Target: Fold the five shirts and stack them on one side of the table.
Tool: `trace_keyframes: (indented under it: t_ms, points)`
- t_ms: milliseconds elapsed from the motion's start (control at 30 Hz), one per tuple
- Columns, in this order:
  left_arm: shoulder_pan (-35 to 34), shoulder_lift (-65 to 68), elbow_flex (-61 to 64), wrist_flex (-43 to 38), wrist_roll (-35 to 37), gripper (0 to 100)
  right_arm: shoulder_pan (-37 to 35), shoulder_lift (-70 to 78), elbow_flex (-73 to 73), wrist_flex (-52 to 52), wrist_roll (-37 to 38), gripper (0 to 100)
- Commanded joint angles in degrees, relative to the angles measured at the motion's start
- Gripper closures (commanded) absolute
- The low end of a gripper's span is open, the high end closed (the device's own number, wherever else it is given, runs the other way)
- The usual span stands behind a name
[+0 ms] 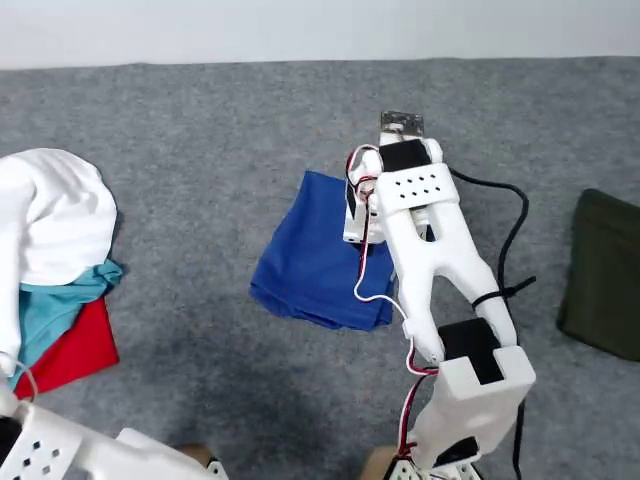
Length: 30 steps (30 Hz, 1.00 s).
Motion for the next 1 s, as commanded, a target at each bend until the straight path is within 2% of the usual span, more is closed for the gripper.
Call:
trace_keyframes:
  t_ms: [0,167,433,800,867,967]
  points:
    - [-0.09,-0.53,-2.07,0.44,-0.26,92,0.92,-2.68,2.99,-6.64,-0.88,68.1]
    - [-0.09,-0.53,-2.07,0.44,-0.26,93,0.75,-2.68,10.55,-16.75,-0.88,68.1]
    - [0.0,-0.53,-2.07,0.53,-0.09,93,0.48,-1.45,15.91,-26.95,-0.88,68.2]
    - [-0.09,-0.53,-2.07,0.53,0.0,93,-1.36,9.98,11.69,-28.53,-0.88,68.4]
    - [-0.09,-0.53,-2.24,1.49,0.0,93,-1.36,11.12,10.99,-28.53,-0.88,73.1]
    - [-0.09,-0.53,-2.24,2.37,0.0,93,-1.36,12.44,9.41,-28.53,-0.88,88.3]
